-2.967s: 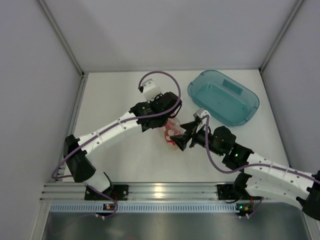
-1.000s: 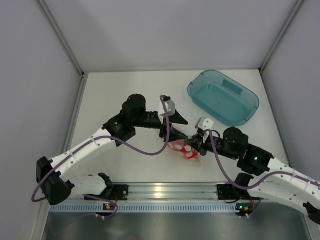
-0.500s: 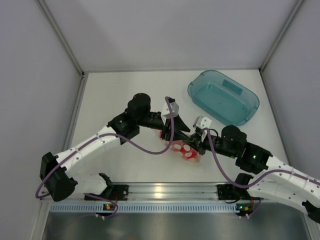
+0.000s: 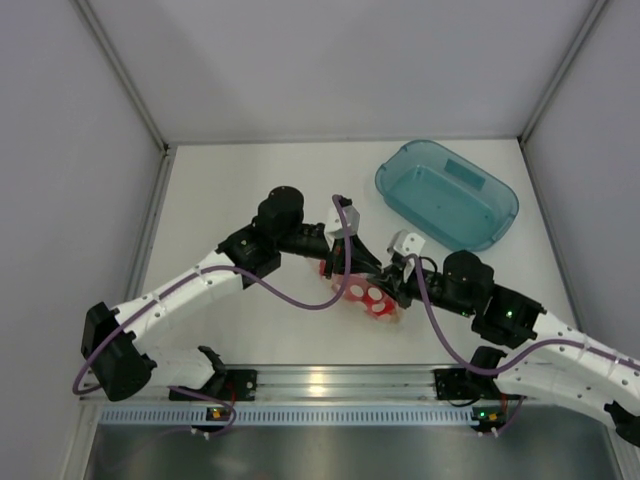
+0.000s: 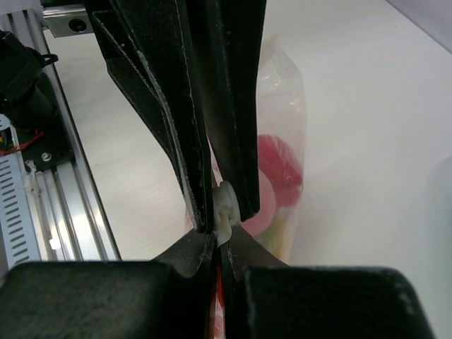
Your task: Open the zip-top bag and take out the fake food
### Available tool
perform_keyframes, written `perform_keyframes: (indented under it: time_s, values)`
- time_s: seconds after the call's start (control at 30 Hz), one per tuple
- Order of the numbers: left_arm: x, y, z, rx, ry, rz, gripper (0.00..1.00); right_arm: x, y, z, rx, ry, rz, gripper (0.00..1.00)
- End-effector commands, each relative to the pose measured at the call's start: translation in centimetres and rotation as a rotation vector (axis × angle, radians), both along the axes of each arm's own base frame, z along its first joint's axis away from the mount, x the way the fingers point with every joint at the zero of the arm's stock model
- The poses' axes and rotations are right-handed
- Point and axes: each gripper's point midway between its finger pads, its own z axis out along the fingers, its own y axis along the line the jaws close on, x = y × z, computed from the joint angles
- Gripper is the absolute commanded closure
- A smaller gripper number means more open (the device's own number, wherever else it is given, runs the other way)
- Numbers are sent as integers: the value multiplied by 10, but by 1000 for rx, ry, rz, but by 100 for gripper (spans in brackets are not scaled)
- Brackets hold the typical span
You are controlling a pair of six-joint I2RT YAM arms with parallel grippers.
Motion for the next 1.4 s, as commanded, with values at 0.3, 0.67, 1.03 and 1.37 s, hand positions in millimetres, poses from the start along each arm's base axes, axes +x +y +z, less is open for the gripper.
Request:
perform_keyframes:
  time_s: [0.3, 0.67, 1.03, 1.37]
  values:
    - [37, 30, -7, 21, -47, 64, 100, 1, -24, 43, 130, -84, -95, 100]
    - [82, 67, -36, 56, 16, 167, 100, -1, -43, 61, 158, -78, -150, 100]
    - [134, 117, -67, 90, 102, 341, 100, -4, -72, 75, 152, -82, -229, 100]
    - [157, 150, -74, 67, 214, 389, 100, -5, -74, 82, 171, -88, -229, 100]
